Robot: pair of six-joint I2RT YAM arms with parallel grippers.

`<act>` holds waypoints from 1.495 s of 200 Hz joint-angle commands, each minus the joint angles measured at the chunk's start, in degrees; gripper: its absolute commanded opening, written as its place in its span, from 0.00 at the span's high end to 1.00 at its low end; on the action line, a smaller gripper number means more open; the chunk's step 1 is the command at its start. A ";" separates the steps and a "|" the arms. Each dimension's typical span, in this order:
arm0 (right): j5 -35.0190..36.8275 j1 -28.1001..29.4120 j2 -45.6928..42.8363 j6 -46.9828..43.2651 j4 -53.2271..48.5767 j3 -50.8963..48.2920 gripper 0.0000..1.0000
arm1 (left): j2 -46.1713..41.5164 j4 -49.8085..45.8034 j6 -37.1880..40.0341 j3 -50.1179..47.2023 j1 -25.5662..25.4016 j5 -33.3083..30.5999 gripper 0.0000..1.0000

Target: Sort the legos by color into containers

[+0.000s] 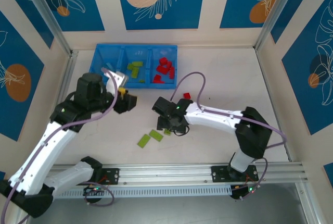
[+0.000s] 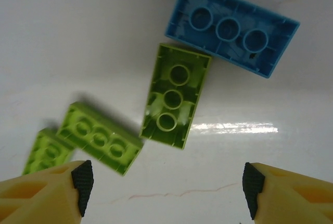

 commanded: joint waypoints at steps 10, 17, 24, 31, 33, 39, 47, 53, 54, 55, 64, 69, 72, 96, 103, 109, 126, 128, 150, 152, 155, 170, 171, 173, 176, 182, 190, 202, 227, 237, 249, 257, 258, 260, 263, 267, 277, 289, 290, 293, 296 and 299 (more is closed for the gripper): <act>-2.12 -1.24 5.74 4.70 -0.40 1.83 0.21 | -4.74 1.55 8.95 -7.50 -0.31 6.11 0.20; -2.39 -1.29 7.24 4.52 -0.31 2.44 0.22 | -5.25 2.26 9.21 -8.40 -0.30 6.94 0.12; -2.32 -1.30 8.68 4.00 -0.14 3.16 0.24 | -5.45 2.58 9.51 -9.12 -0.31 7.73 0.05; -1.87 -1.30 10.00 3.68 -0.18 3.84 0.25 | -5.52 2.61 9.84 -9.68 -0.31 8.43 0.00; -1.70 -1.27 10.36 3.74 -0.26 3.98 0.26 | -5.59 2.57 9.95 -9.83 -0.31 8.61 0.00; -1.26 -1.29 11.34 3.85 -0.35 4.25 0.30 | -5.71 2.53 10.35 -10.26 -0.31 9.15 0.00; -1.06 -1.38 12.19 3.82 -0.18 4.50 0.36 | -5.80 2.44 10.80 -10.88 -0.31 9.27 0.00; -1.08 -1.46 12.60 3.97 -0.01 4.41 0.40 | -5.91 2.33 11.02 -11.24 -0.31 9.16 0.00; -1.01 -1.51 12.62 4.00 0.01 4.42 0.41 | -5.92 2.29 11.08 -11.28 -0.27 9.07 0.00; -0.98 -1.49 12.68 4.06 0.03 4.43 0.41 | -5.97 2.28 11.10 -11.34 -0.29 9.06 0.00; -1.11 -1.38 12.53 4.12 0.53 4.10 0.48 | -6.12 2.17 11.51 -11.80 -0.31 8.82 0.00; -1.23 -1.29 12.25 4.03 0.89 3.84 0.53 | -6.34 2.21 11.71 -12.00 -0.27 8.60 0.00; -1.20 -1.21 11.99 3.95 0.98 3.78 0.57 | -6.36 2.25 11.81 -12.16 -0.31 8.46 0.00; 3.59 1.03 8.00 3.17 -0.67 4.40 0.78 | -7.35 2.34 12.09 -12.41 -0.31 6.70 0.00; 5.96 1.97 6.44 2.65 -1.95 5.15 0.78 | -7.83 2.52 11.97 -12.52 -0.31 6.07 0.00; 7.62 2.70 5.12 1.57 -2.68 6.20 0.77 | -8.36 2.67 11.99 -12.62 -0.31 5.70 0.00; 12.16 5.24 1.47 -4.63 -2.77 9.26 0.77 | -10.95 3.87 11.84 -13.41 -0.31 4.91 0.00; 12.64 5.53 1.06 -5.45 -2.44 9.59 0.77 | -11.42 4.07 11.79 -13.53 -0.31 4.92 0.00; 14.74 6.21 -1.75 -19.13 6.40 11.71 0.77 | -16.01 6.94 11.30 -15.27 -0.31 4.73 0.00; 14.27 5.84 -1.76 -20.73 7.36 11.92 0.77 | -16.49 7.21 11.26 -15.44 -0.31 4.61 0.00; 13.64 5.42 -1.72 -22.69 8.89 12.40 0.77 | -17.08 7.52 11.18 -15.71 -0.31 4.35 0.00; 11.22 2.82 0.58 -29.43 11.75 17.89 0.77 | -19.53 8.48 11.06 -16.70 -0.32 1.44 0.00; 11.20 2.66 0.90 -29.75 11.87 18.37 0.77 | -19.63 8.49 11.05 -16.73 -0.32 1.16 0.00; 11.26 2.25 1.58 -30.70 12.03 19.17 0.77 | -19.88 8.50 10.98 -16.82 -0.32 0.62 0.00; 11.39 1.71 2.55 -32.09 12.16 20.31 0.77 | -20.16 8.49 10.95 -16.97 -0.31 -0.40 0.00; 11.72 0.59 4.56 -34.55 12.53 23.12 0.77 | -20.55 8.29 10.95 -17.03 -0.31 -2.35 0.00; 11.89 -1.09 8.13 -37.79 13.03 27.25 0.78 | -20.94 7.90 11.12 -17.11 -0.31 -4.62 0.00; 11.89 -3.57 14.95 -40.77 11.09 35.88 0.79 | -21.23 7.54 11.28 -17.20 -0.31 -7.14 0.00; 10.02 -8.17 29.91 -44.23 6.30 54.95 0.79 | -21.22 7.01 11.73 -17.46 -0.22 -10.19 0.00; 9.21 -9.59 35.91 -45.59 4.96 62.61 0.78 | -21.22 6.84 11.83 -17.55 -0.23 -11.12 0.00; 8.64 -10.82 42.47 -47.44 2.84 71.93 0.75 | -21.22 6.87 11.96 -17.73 -0.23 -11.68 0.00; 7.88 -11.38 46.32 -48.55 0.99 79.22 0.73 | -21.14 6.92 12.09 -17.79 -0.23 -11.68 0.00; 7.78 -11.43 46.88 -48.68 0.78 80.06 0.72 | -21.14 6.92 12.09 -17.81 -0.23 -11.68 0.00; 7.52 -11.54 47.86 -49.05 0.44 81.57 0.71 | -21.13 6.96 12.09 -17.81 -0.18 -11.68 0.00; 7.14 -11.69 49.23 -49.55 0.04 83.40 0.70 | -21.07 6.94 12.17 -17.77 -0.18 -11.60 0.00; 6.47 -11.82 50.63 -50.11 -0.28 85.55 0.68 | -21.04 6.92 12.17 -17.73 -0.22 -11.68 0.00; 4.56 -12.10 52.98 -51.45 -0.65 90.00 0.63 | -20.88 6.92 12.26 -17.79 -0.18 -11.69 0.00; 2.16 -11.86 52.96 -53.01 0.47 90.78 0.56 | -20.78 6.95 12.26 -17.81 -0.23 -11.77 0.00; 1.97 -11.85 52.93 -53.10 0.56 90.67 0.55 | -20.78 6.98 12.27 -17.82 -0.23 -11.77 0.00; 1.70 -11.76 52.61 -53.45 0.98 90.51 0.53 | -20.70 7.00 12.27 -17.82 -0.23 -11.84 0.00; 1.55 -11.63 52.28 -53.76 1.31 90.33 0.52 | -20.70 7.00 12.21 -17.82 -0.23 -11.86 0.00; 1.44 -11.51 51.81 -54.09 1.66 90.02 0.50 | -20.58 7.00 12.26 -17.82 -0.23 -11.86 0.00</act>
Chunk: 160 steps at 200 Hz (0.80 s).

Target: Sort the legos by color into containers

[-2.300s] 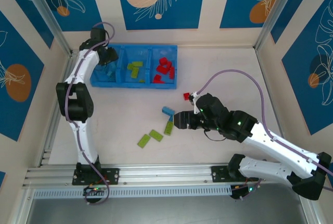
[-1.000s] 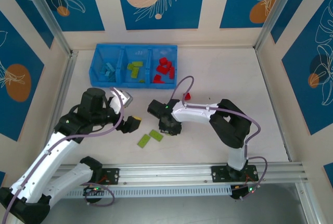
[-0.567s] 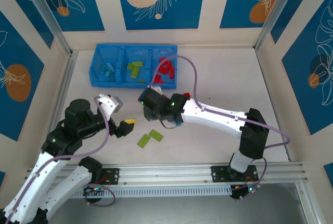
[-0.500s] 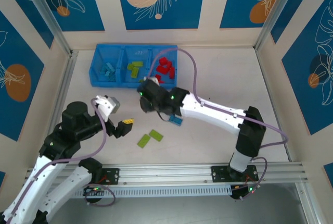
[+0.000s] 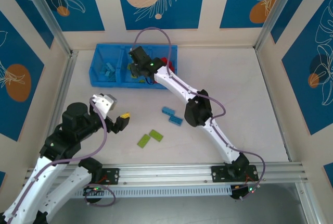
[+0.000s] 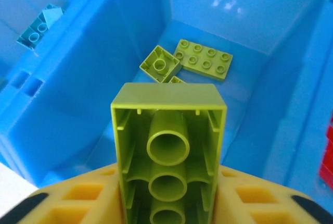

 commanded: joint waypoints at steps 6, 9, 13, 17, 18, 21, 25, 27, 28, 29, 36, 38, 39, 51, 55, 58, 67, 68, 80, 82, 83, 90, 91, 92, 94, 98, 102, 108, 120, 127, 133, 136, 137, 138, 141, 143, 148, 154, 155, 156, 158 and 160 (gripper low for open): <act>-4.79 1.83 -3.50 -6.11 -0.19 3.85 0.48 | 0.39 0.67 0.90 -0.57 -0.16 -1.48 0.00; -4.70 1.95 -4.01 -6.30 -0.22 3.66 0.47 | 0.46 0.66 0.99 -0.55 -0.15 -1.45 0.00; -4.54 2.18 -4.57 -6.45 -0.23 3.46 0.47 | 0.55 0.69 0.94 -0.55 -0.16 -1.41 0.00; -4.39 2.32 -5.25 -6.57 -0.30 3.24 0.46 | 0.65 0.72 0.98 -0.55 -0.15 -1.39 0.00; -4.36 2.37 -5.46 -6.57 -0.31 3.22 0.46 | 0.70 0.70 0.96 -0.55 -0.16 -1.40 0.00; -4.27 2.53 -6.01 -6.60 -0.46 2.99 0.46 | 0.76 0.69 0.97 -0.55 -0.13 -1.34 0.00; -4.17 2.71 -6.78 -6.64 -0.63 2.74 0.46 | 0.88 0.69 1.07 -0.48 -0.16 -1.32 0.00; -4.04 2.80 -7.23 -6.60 -0.77 2.66 0.46 | 0.96 0.69 1.04 -0.47 -0.16 -1.32 0.00; -4.04 2.83 -7.33 -6.58 -0.81 2.53 0.46 | 0.99 0.64 1.04 -0.42 -0.16 -1.32 0.00; -4.02 2.84 -7.56 -6.57 -0.92 2.53 0.46 | 1.00 0.67 0.99 -0.44 -0.16 -1.32 0.00; -3.67 3.15 -9.15 -6.42 -1.90 2.12 0.46 | 1.10 0.69 0.97 -0.46 -0.16 -1.32 0.00; -3.60 3.24 -9.53 -6.33 -2.12 2.02 0.46 | 1.17 0.69 0.95 -0.51 -0.12 -1.35 0.00; -3.57 3.27 -9.80 -6.27 -2.23 1.99 0.46 | 1.18 0.69 0.95 -0.53 -0.18 -1.38 0.00; -3.47 3.79 -13.34 -5.74 -4.68 0.88 0.46 | 1.45 0.56 0.86 -0.51 -0.15 -1.79 0.00; -3.43 3.90 -14.65 -5.36 -5.53 -0.03 0.47 | 1.54 0.45 0.79 -0.47 -0.16 -1.98 0.00; -3.42 4.01 -15.86 -5.01 -6.03 -0.68 0.47 | 1.63 0.35 0.77 -0.46 -0.16 -2.09 0.00; -3.81 4.25 -19.68 -3.58 -7.79 -3.70 0.47 | 1.80 0.25 0.60 -0.46 -0.16 -2.43 0.00; -3.94 4.26 -20.24 -3.35 -7.92 -4.29 0.47 | 1.80 0.25 0.55 -0.46 -0.16 -2.45 0.00; -6.09 4.21 -26.87 -1.31 -9.05 -11.21 0.47 | 2.40 0.01 -0.18 -0.31 -0.16 -3.00 0.00; -6.68 4.21 -28.07 -1.05 -9.05 -12.36 0.47 | 2.52 -0.12 -0.41 -0.23 -0.12 -3.04 0.00; -6.87 4.24 -28.82 -0.95 -9.00 -13.46 0.46 | 2.65 -0.15 -0.61 -0.17 -0.14 -3.10 0.00; -8.52 4.24 -33.59 -0.12 -8.55 -19.40 0.46 | 3.75 -1.06 -1.87 0.65 -0.16 -3.17 0.00; -8.80 4.25 -34.27 0.00 -8.48 -20.45 0.46 | 4.01 -1.24 -2.13 0.80 -0.16 -3.17 0.00; -9.03 4.26 -34.96 0.15 -8.23 -21.46 0.46 | 4.18 -1.42 -2.39 1.09 -0.16 -3.13 0.00; -9.33 4.26 -36.07 0.39 -7.99 -22.70 0.46 | 4.73 -2.01 -2.85 1.53 -0.12 -2.98 0.00; -10.29 4.30 -39.33 0.78 -7.15 -27.11 0.46 | 5.95 -3.47 -4.05 2.79 -0.16 -2.79 0.00; -11.04 4.39 -42.34 1.31 -6.30 -30.76 0.46 | 7.37 -5.26 -5.47 4.27 -0.15 -2.39 0.00; -12.07 4.51 -46.75 1.93 -4.98 -36.80 0.45 | 9.79 -8.18 -7.87 6.30 -0.16 -1.80 0.00; -14.11 4.76 -55.79 3.32 -2.04 -47.97 0.44 | 14.32 -12.88 -12.52 8.50 -0.25 0.45 0.00; -15.27 4.86 -61.63 4.71 -0.22 -54.92 0.43 | 16.53 -14.51 -14.16 8.68 -0.33 2.59 0.00; -15.90 4.88 -65.25 5.66 1.00 -58.67 0.41 | 18.10 -15.43 -15.78 8.41 -0.53 4.19 0.01; -16.26 4.88 -67.32 6.27 1.72 -61.63 0.39 | 19.01 -15.73 -16.13 8.18 -0.78 4.83 0.01; -16.36 4.79 -67.65 6.54 1.88 -62.09 0.39 | 19.01 -15.83 -16.55 8.08 -0.87 5.00 0.01; -16.50 4.79 -68.17 6.76 2.05 -62.67 0.38 | 19.24 -15.92 -16.77 8.03 -1.00 5.18 0.01; -16.73 4.77 -70.65 7.30 2.60 -65.16 0.37 | 19.85 -16.07 -17.30 7.65 -1.28 5.59 0.01; -16.86 4.79 -72.02 7.65 3.00 -67.02 0.36 | 20.25 -16.13 -17.57 7.41 -1.60 5.79 0.01; -17.07 4.79 -75.26 8.79 3.96 -70.47 0.34 | 20.95 -15.94 -18.80 6.60 -2.79 5.39 0.01; -17.04 4.79 -78.90 10.12 4.86 -74.49 0.32 | 21.49 -15.32 -19.96 5.60 -4.35 4.78 0.02; -17.01 4.79 -79.25 10.22 4.95 -74.93 0.31 | 21.53 -15.23 -20.14 5.47 -4.59 4.76 0.02; -17.00 4.79 -79.95 10.44 5.13 -75.82 0.31 | 21.60 -15.14 -20.32 5.27 -4.83 4.75 0.02; -16.88 4.71 -81.13 10.90 5.32 -77.09 0.30 | 21.85 -14.98 -20.65 4.95 -5.37 4.74 0.02; -16.72 4.62 -82.22 11.43 5.44 -78.29 0.28 | 22.07 -14.79 -21.02 4.69 -5.86 4.74 0.02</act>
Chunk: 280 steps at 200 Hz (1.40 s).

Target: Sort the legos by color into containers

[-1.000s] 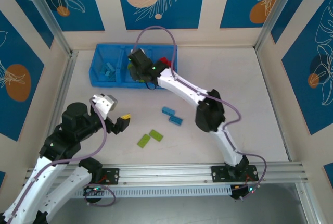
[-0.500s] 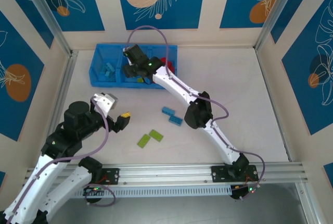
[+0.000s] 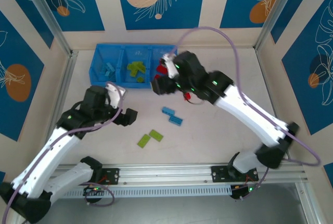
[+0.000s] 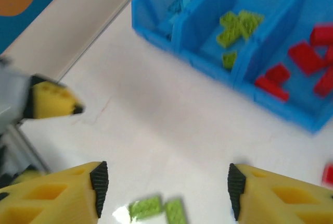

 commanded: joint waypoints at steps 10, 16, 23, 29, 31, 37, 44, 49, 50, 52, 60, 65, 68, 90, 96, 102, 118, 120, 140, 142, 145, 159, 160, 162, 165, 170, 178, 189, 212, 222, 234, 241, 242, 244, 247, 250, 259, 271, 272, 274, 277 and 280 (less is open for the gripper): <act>-2.39 -0.25 -14.15 8.81 4.08 -17.30 0.24 | 3.26 -3.93 -9.55 -3.69 -6.61 2.67 0.02; -1.66 -0.52 -16.41 10.23 3.73 -19.99 0.21 | 4.43 -3.50 -10.51 -4.42 -8.00 2.05 0.01; -1.07 -0.95 -19.01 11.58 3.38 -22.34 0.19 | 5.85 -2.94 -11.51 -5.35 -9.65 0.62 0.01; -0.90 -1.27 -20.76 12.61 3.15 -23.96 0.17 | 7.43 -2.44 -12.21 -6.01 -11.05 -1.01 0.00; -0.85 -1.46 -21.23 12.94 3.15 -24.44 0.16 | 7.87 -2.21 -12.59 -6.22 -11.28 -1.58 0.00; -0.84 -1.84 -22.57 13.65 3.20 -25.86 0.15 | 9.65 -1.60 -12.95 -6.79 -12.74 -2.84 0.00; -1.03 -2.22 -23.67 14.15 3.49 -26.99 0.13 | 11.77 -0.74 -13.35 -7.24 -13.83 -3.98 0.00; -1.14 -2.46 -24.16 14.50 3.71 -27.55 0.13 | 13.19 0.03 -13.52 -7.54 -14.72 -4.60 0.00; -1.15 -2.49 -24.21 14.56 3.74 -27.61 0.12 | 13.55 0.22 -13.59 -7.53 -14.83 -4.69 0.00; -1.22 -2.56 -24.35 14.48 3.76 -27.77 0.12 | 14.15 0.59 -13.68 -7.66 -15.11 -4.87 0.00; -1.54 -2.78 -24.37 14.59 3.94 -27.95 0.12 | 16.35 2.32 -14.04 -8.02 -15.95 -5.22 0.00; -1.70 -2.86 -24.21 14.50 3.95 -27.79 0.11 | 18.11 3.26 -14.16 -8.21 -16.32 -4.92 0.00; -1.83 -2.87 -24.03 14.46 3.86 -27.69 0.11 | 19.01 3.91 -14.25 -8.26 -16.54 -4.73 0.01; -2.82 -2.87 -21.88 13.85 3.22 -26.19 0.11 | 25.37 7.09 -14.95 -8.62 -18.57 -4.76 0.04; -2.86 -2.89 -21.30 13.81 3.09 -25.86 0.11 | 26.73 7.60 -15.03 -8.74 -19.15 -5.21 0.06; -2.85 -2.85 -20.72 13.66 2.98 -25.70 0.11 | 28.08 8.15 -15.21 -8.85 -19.71 -5.63 0.08; -2.69 -2.87 -19.69 13.82 3.00 -25.56 0.11 | 31.12 9.02 -15.36 -8.88 -21.05 -6.02 0.15; -2.66 -2.87 -19.64 13.90 2.99 -25.56 0.10 | 31.38 9.09 -15.46 -8.85 -21.19 -6.06 0.16; -1.90 -2.87 -19.11 14.36 2.63 -25.57 0.10 | 33.72 9.20 -16.01 -9.00 -22.38 -6.70 0.25; -1.93 -2.87 -19.12 14.49 2.63 -25.57 0.10 | 33.94 9.16 -16.02 -8.99 -22.44 -6.89 0.26; -1.87 -2.87 -19.22 14.53 2.61 -25.61 0.10 | 34.13 9.08 -16.10 -9.09 -22.67 -7.29 0.28; -1.65 -2.88 -19.33 14.92 2.63 -25.90 0.10 | 35.29 8.19 -16.18 -8.93 -23.43 -9.68 0.36; -1.62 -2.87 -19.29 14.95 2.63 -25.95 0.11 | 35.37 8.13 -16.19 -8.93 -23.45 -9.82 0.37; -1.60 -2.92 -19.32 15.04 2.63 -25.93 0.11 | 35.62 8.08 -16.17 -8.93 -23.50 -10.04 0.38; -1.52 -2.89 -19.27 15.21 2.63 -25.99 0.10 | 35.81 8.06 -16.19 -8.93 -23.54 -10.41 0.41; -1.51 -2.87 -19.33 15.33 2.63 -26.06 0.10 | 36.27 8.05 -16.15 -9.01 -23.55 -10.64 0.45; -1.51 -2.87 -19.29 15.47 2.63 -26.16 0.11 | 36.93 8.22 -16.18 -9.17 -23.61 -10.89 0.49; -1.59 -2.87 -19.33 15.60 2.48 -26.09 0.10 | 37.65 8.70 -16.26 -9.58 -23.64 -11.30 0.56; -1.77 -2.87 -19.46 15.94 1.98 -25.84 0.11 | 39.30 8.30 -16.18 -9.72 -23.96 -13.44 0.67; -1.84 -2.88 -19.67 16.16 1.93 -25.61 0.11 | 38.76 7.97 -16.11 -9.63 -24.10 -14.32 0.72; -2.24 -2.88 -19.74 16.38 1.93 -25.31 0.11 | 36.48 8.35 -16.03 -9.72 -24.09 -13.88 0.75; -2.64 -2.81 -19.69 16.46 1.93 -25.01 0.11 | 34.41 8.50 -15.88 -9.57 -24.02 -13.44 0.76; -2.69 -2.80 -19.73 16.47 1.93 -24.98 0.11 | 34.09 8.50 -15.82 -9.51 -23.96 -13.42 0.76; -2.83 -2.79 -19.81 16.49 1.97 -24.89 0.11 | 33.46 8.50 -15.79 -9.34 -23.92 -13.40 0.77; -2.99 -2.79 -19.81 16.48 2.07 -24.80 0.11 | 32.36 8.46 -15.83 -9.06 -23.78 -13.32 0.77; -3.22 -2.72 -19.83 16.54 2.14 -24.73 0.11 | 31.23 8.42 -15.77 -8.86 -23.67 -13.31 0.78; -3.89 -2.47 -19.95 16.64 2.65 -24.52 0.11 | 27.95 8.09 -15.25 -7.47 -22.70 -13.29 0.79; -4.71 -2.11 -19.94 16.74 3.96 -24.43 0.10 | 24.26 7.88 -14.01 -4.61 -20.11 -13.23 0.80; -4.86 -2.09 -19.95 16.74 4.13 -24.42 0.10 | 24.10 7.93 -13.87 -4.31 -19.85 -13.23 0.80; -5.03 -2.02 -19.95 16.74 4.30 -24.51 0.11 | 23.62 8.03 -13.66 -3.75 -19.33 -13.22 0.80; -5.18 -1.92 -19.95 16.74 4.73 -24.52 0.10 | 23.15 7.98 -13.11 -2.70 -18.38 -13.27 0.80; -5.26 -1.83 -19.88 16.78 5.11 -24.60 0.10 | 22.76 8.07 -12.65 -1.63 -17.56 -13.35 0.80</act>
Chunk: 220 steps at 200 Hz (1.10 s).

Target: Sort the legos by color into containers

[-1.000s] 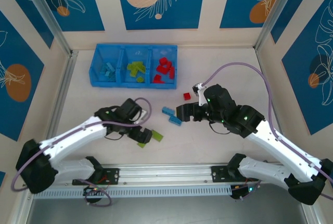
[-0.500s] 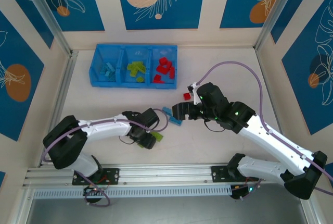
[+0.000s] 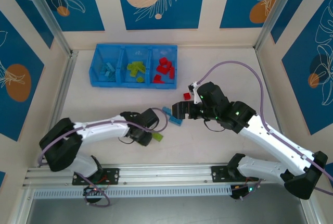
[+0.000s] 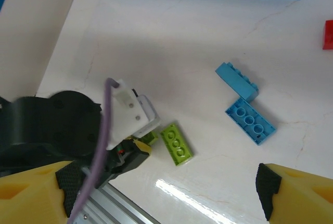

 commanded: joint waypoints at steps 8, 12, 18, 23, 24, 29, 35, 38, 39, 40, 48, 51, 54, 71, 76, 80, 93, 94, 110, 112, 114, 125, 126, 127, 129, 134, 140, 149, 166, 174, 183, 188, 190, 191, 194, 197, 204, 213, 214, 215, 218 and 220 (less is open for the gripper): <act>-2.75 1.01 -0.82 1.22 3.08 1.85 0.11 | -7.21 0.32 4.16 9.51 7.31 -2.12 0.79; -2.75 1.09 -0.75 1.22 3.46 1.81 0.10 | -7.01 0.53 4.82 11.03 8.62 -2.48 0.79; -2.67 1.11 -0.60 1.30 3.81 1.79 0.10 | -6.29 1.16 5.82 13.37 10.80 -2.94 0.79; -2.59 1.11 -0.42 1.50 3.95 1.80 0.10 | -5.41 2.00 6.47 15.31 12.78 -3.04 0.78; -2.58 1.11 -0.43 1.49 3.96 1.80 0.10 | -5.24 2.18 6.55 15.65 13.13 -3.02 0.78; -2.53 1.15 -0.28 1.56 4.04 1.87 0.10 | -4.03 3.28 7.00 17.36 15.25 -2.97 0.78; -2.48 1.28 -0.18 1.61 4.13 1.89 0.10 | -2.38 4.76 7.42 19.19 17.78 -2.90 0.78; -2.49 1.29 -0.17 1.67 4.21 1.89 0.10 | -1.44 5.39 7.56 20.10 18.99 -2.87 0.78; -2.49 1.29 -0.14 1.67 4.26 1.89 0.10 | -1.10 5.68 7.58 20.51 19.40 -2.85 0.78; -2.49 1.33 -0.12 1.66 4.29 1.89 0.10 | -0.76 5.91 7.64 20.89 19.74 -2.84 0.78; -2.49 1.44 -0.10 1.81 4.40 1.98 0.10 | 2.41 7.33 7.73 23.84 22.56 -2.40 0.78; -2.42 1.46 -0.22 1.83 4.36 1.97 0.10 | 3.76 7.70 7.90 24.98 23.49 -2.31 0.78; -2.40 1.54 -0.27 1.78 4.32 1.98 0.10 | 5.01 7.99 8.00 26.17 24.25 -2.36 0.78; -1.56 1.96 -0.70 2.05 4.07 1.90 0.10 | 13.14 8.55 8.98 34.42 27.80 -2.37 0.78; -1.44 2.06 -0.84 2.16 3.97 1.89 0.10 | 15.36 8.28 9.09 36.99 28.60 -2.47 0.78; -1.39 2.15 -0.96 2.29 3.89 1.81 0.10 | 17.27 7.94 9.10 39.39 29.29 -2.39 0.77; -1.35 2.58 -1.39 2.78 3.48 1.58 0.10 | 23.00 6.42 9.01 46.56 31.24 -2.01 0.74; -1.35 2.64 -1.40 2.88 3.50 1.56 0.10 | 23.51 6.33 9.06 47.05 31.37 -1.93 0.73; -0.85 3.42 -2.19 3.47 3.26 0.98 0.10 | 29.66 4.02 9.35 54.86 33.03 -0.47 0.65; -0.71 3.54 -2.31 3.56 3.11 0.94 0.10 | 30.49 3.55 9.38 55.85 33.25 -0.24 0.64; -0.55 3.61 -2.36 3.65 3.02 0.84 0.10 | 31.24 3.10 9.37 56.78 33.42 0.02 0.62; 0.48 4.10 -2.89 4.39 2.52 0.27 0.10 | 34.36 0.57 9.50 61.41 34.20 1.32 0.58; 0.62 4.14 -2.90 4.47 2.45 0.20 0.10 | 34.55 0.41 9.52 61.73 34.26 1.45 0.57; 0.74 4.17 -2.99 4.52 2.41 0.13 0.10 | 34.73 0.20 9.49 62.02 34.29 1.51 0.57; 0.93 4.25 -3.06 4.61 2.30 0.02 0.10 | 35.07 -0.13 9.53 62.65 34.33 1.60 0.56; 1.59 4.43 -3.19 5.07 1.95 -0.29 0.10 | 35.59 -0.64 9.70 63.73 34.53 1.81 0.54; 2.32 4.54 -3.36 5.52 1.37 -0.56 0.10 | 35.81 -0.94 9.89 64.45 34.69 2.07 0.53; 3.67 4.63 -3.44 6.25 0.41 -0.87 0.11 | 35.18 -1.10 10.07 64.77 34.60 2.43 0.50; 7.35 4.63 -3.12 7.74 -1.70 -1.33 0.10 | 31.80 -1.76 10.09 63.95 34.41 3.87 0.48; 9.54 4.47 -2.81 8.51 -2.83 -1.44 0.10 | 28.93 -1.77 10.04 62.40 34.16 4.17 0.48; 11.91 4.17 -2.35 9.11 -3.71 -1.62 0.10 | 24.98 -1.34 9.62 59.79 33.85 5.23 0.48; 13.09 3.91 -1.96 9.46 -4.03 -1.86 0.10 | 22.50 -0.86 9.23 57.94 33.73 6.52 0.47; 13.67 3.77 -1.81 9.52 -4.14 -1.99 0.10 | 21.29 -0.70 9.13 57.20 33.64 6.91 0.47; 13.90 3.71 -1.70 9.54 -4.18 -2.03 0.10 | 20.81 -0.57 9.03 56.85 33.59 7.23 0.47; 14.39 3.33 -1.41 9.76 -4.17 -2.18 0.10 | 19.14 -0.35 8.85 55.62 33.47 7.88 0.47; 14.91 2.89 -1.05 9.94 -4.25 -2.34 0.10 | 17.46 -0.02 8.72 54.31 33.26 8.70 0.47; 15.26 1.67 -0.10 9.94 -4.21 -2.65 0.10 | 13.61 0.62 8.66 51.38 32.69 10.54 0.47; 14.97 -0.27 1.55 9.34 -4.13 -2.81 0.10 | 8.31 0.78 8.84 47.55 31.57 12.06 0.46; 14.90 -0.50 1.74 9.28 -4.09 -2.83 0.10 | 7.73 0.83 8.92 47.15 31.45 12.22 0.46; 14.91 -0.62 1.96 9.16 -4.02 -2.84 0.10 | 7.22 0.85 8.97 46.77 31.30 12.39 0.46; 14.85 -1.47 2.53 8.72 -3.75 -2.92 0.10 | 5.36 0.83 9.19 45.39 30.87 12.94 0.46; 14.83 -1.84 3.00 8.45 -3.52 -2.98 0.10 | 4.37 0.79 9.37 44.48 30.56 13.24 0.46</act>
